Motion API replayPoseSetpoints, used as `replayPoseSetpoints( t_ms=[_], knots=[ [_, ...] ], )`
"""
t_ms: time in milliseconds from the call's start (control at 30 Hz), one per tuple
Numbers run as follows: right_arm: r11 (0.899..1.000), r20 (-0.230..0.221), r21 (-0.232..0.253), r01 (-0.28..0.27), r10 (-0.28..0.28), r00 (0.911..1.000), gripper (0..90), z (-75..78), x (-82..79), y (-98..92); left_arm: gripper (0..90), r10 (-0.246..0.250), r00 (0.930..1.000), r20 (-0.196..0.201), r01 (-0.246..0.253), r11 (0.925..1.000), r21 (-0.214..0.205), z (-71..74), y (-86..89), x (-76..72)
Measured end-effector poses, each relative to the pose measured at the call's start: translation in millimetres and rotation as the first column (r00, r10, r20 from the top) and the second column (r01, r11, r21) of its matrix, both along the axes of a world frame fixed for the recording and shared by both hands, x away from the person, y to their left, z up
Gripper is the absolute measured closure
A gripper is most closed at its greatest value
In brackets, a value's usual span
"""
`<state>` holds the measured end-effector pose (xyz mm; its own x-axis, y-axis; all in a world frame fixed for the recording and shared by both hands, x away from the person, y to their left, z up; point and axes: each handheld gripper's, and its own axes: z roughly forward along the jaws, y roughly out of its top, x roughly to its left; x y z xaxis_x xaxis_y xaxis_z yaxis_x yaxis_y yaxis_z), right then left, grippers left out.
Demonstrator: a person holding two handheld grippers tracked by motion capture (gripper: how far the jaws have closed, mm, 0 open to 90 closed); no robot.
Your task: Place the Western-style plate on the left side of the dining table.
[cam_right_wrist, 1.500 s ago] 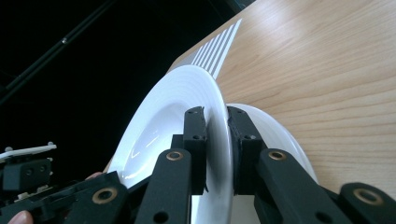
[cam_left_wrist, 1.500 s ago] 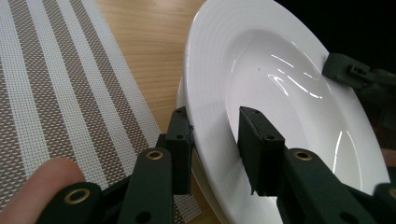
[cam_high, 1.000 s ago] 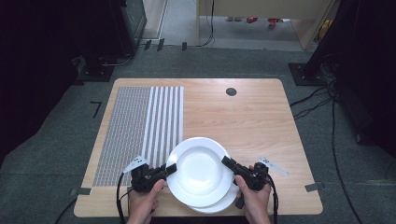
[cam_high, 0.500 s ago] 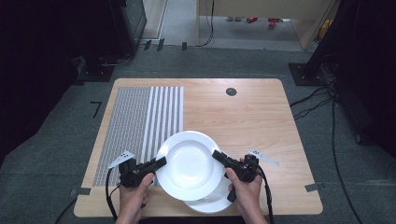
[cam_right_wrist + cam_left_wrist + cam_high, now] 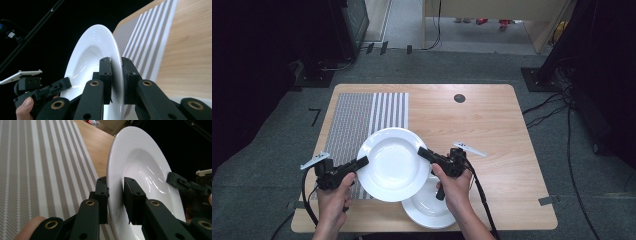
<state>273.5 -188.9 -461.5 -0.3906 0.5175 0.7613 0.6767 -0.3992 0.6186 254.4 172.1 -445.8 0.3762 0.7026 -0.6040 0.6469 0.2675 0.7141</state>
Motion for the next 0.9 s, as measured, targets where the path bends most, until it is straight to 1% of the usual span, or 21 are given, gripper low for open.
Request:
replayPoseSetpoints(
  t_ms=[167,267,333,400,467,533,600,633,667,767,800,900],
  knots=[
    [1.0,-0.019,-0.001,-0.02,0.02,0.9996,81.3,3.8,17.7,19.1,75.5,0.033,0.9994,-0.014,-0.033,0.9994,-0.013,3.4,17.6,13.1],
    [1.0,-0.028,-0.005,-0.03,0.03,0.9992,81.2,6.4,28.8,29.7,75.4,0.049,0.9987,-0.015,-0.049,0.9987,-0.015,4.4,26.5,19.5],
    [0.999,-0.033,-0.012,-0.037,0.037,0.9988,80.9,7.9,36.5,36.7,75.7,0.063,0.9978,-0.019,-0.063,0.9975,-0.03,5.0,33.8,24.5],
    [0.999,-0.047,-0.015,-0.045,0.044,0.9979,80.8,9.6,44.6,43.4,76.0,0.071,0.9973,-0.019,-0.072,0.9969,-0.033,5.5,39.4,28.2],
    [0.998,-0.05,-0.02,-0.054,0.053,0.9973,80.6,11.0,52.5,50.5,76.1,0.084,0.9963,-0.02,-0.085,0.9957,-0.037,6.5,46.6,33.0],
    [0.998,-0.057,-0.016,-0.063,0.062,0.9964,80.5,11.3,60.9,56.5,76.5,0.098,0.995,-0.02,-0.099,0.9938,-0.051,7.3,52.0,37.0],
    [0.997,-0.071,-0.01,-0.073,0.072,0.9949,80.4,10.8,69.8,61.7,77.0,0.101,0.9946,-0.024,-0.102,0.9933,-0.055,6.7,56.8,40.6],
    [0.997,-0.079,-0.007,-0.079,0.078,0.9939,80.5,10.8,72.9,63.3,77.0,0.104,0.9941,-0.031,-0.106,0.9927,-0.059,5.9,60.3,44.4],
    [0.996,-0.083,-0.007,-0.086,0.086,0.9928,80.5,10.0,79.7,66.6,77.1,0.104,0.994,-0.035,-0.106,0.9926,-0.06,5.4,62.0,46.4],
    [0.995,-0.092,-0.008,-0.1,0.099,0.9908,80.6,7.5,92.0,71.7,76.9,0.115,0.9922,-0.047,-0.117,0.992,-0.047,2.1,66.3,56.7],
    [0.994,-0.095,-0.009,-0.107,0.106,0.9899,80.7,6.0,96.9,73.1,76.6,0.121,0.9912,-0.053,-0.123,0.9914,-0.043,-0.1,67.0,60.4],
    [0.993,-0.115,-0.02,-0.119,0.116,0.9866,80.9,1.0,112.4,77.5,76.2,0.141,0.9869,-0.078,-0.145,0.9882,-0.048,-10.0,69.9,71.2]
  ],
)
